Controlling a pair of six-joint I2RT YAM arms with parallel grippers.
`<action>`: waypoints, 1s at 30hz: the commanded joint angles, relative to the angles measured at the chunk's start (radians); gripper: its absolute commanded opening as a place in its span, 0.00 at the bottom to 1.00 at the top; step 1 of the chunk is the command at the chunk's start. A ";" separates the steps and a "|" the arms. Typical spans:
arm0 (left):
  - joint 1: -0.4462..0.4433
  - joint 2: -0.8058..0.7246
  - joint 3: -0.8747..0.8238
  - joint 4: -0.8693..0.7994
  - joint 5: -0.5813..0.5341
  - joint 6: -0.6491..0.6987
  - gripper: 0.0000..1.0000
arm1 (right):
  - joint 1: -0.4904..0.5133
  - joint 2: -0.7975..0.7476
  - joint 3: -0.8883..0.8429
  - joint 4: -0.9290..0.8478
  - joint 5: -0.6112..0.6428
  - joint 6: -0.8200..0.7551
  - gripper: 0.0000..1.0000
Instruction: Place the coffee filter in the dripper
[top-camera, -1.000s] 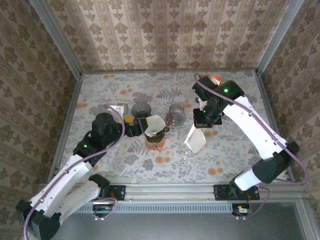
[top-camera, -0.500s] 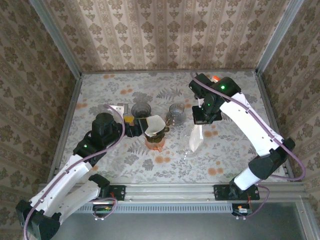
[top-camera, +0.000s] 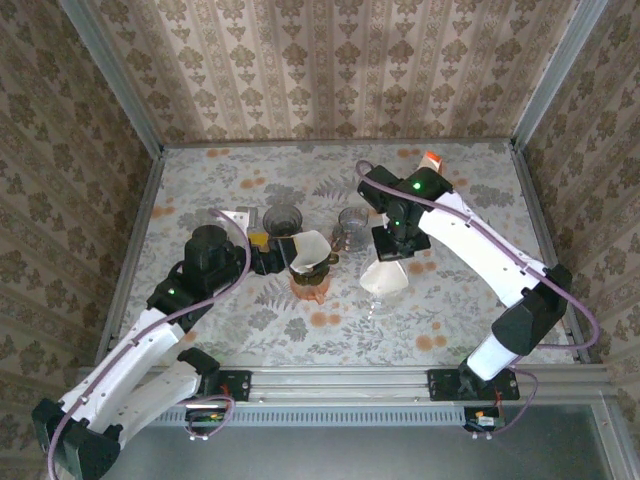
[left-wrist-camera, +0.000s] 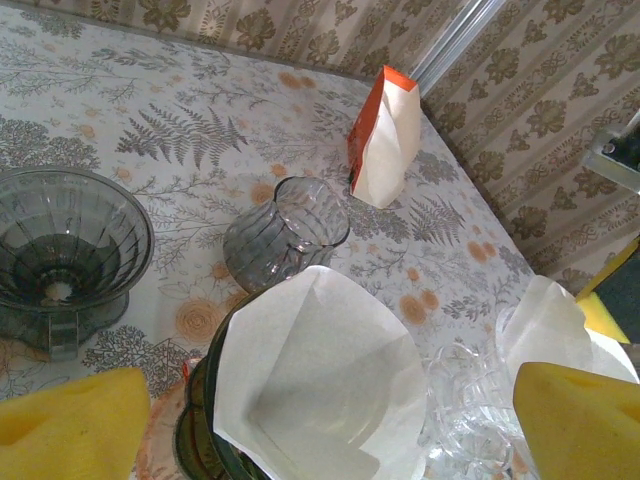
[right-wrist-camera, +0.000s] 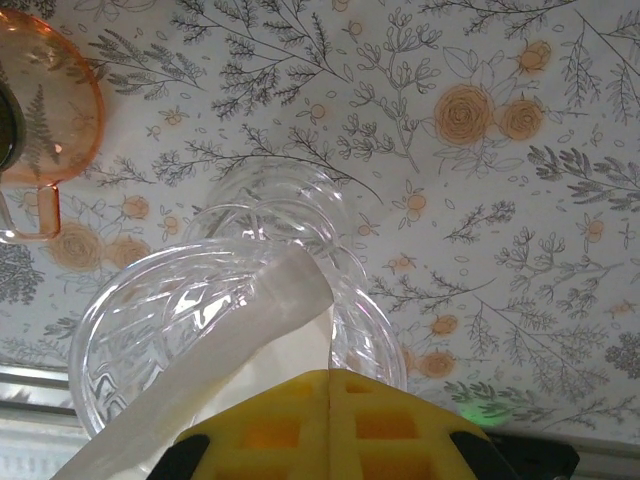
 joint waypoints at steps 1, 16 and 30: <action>0.008 0.002 -0.010 0.009 0.022 0.014 0.95 | 0.017 0.010 -0.019 0.012 0.048 0.008 0.00; 0.008 0.017 -0.003 0.018 0.049 -0.001 0.96 | 0.051 -0.009 -0.070 0.054 0.070 0.015 0.02; -0.050 0.138 0.144 -0.057 0.133 0.059 0.74 | 0.054 -0.159 -0.131 0.115 0.121 0.027 0.61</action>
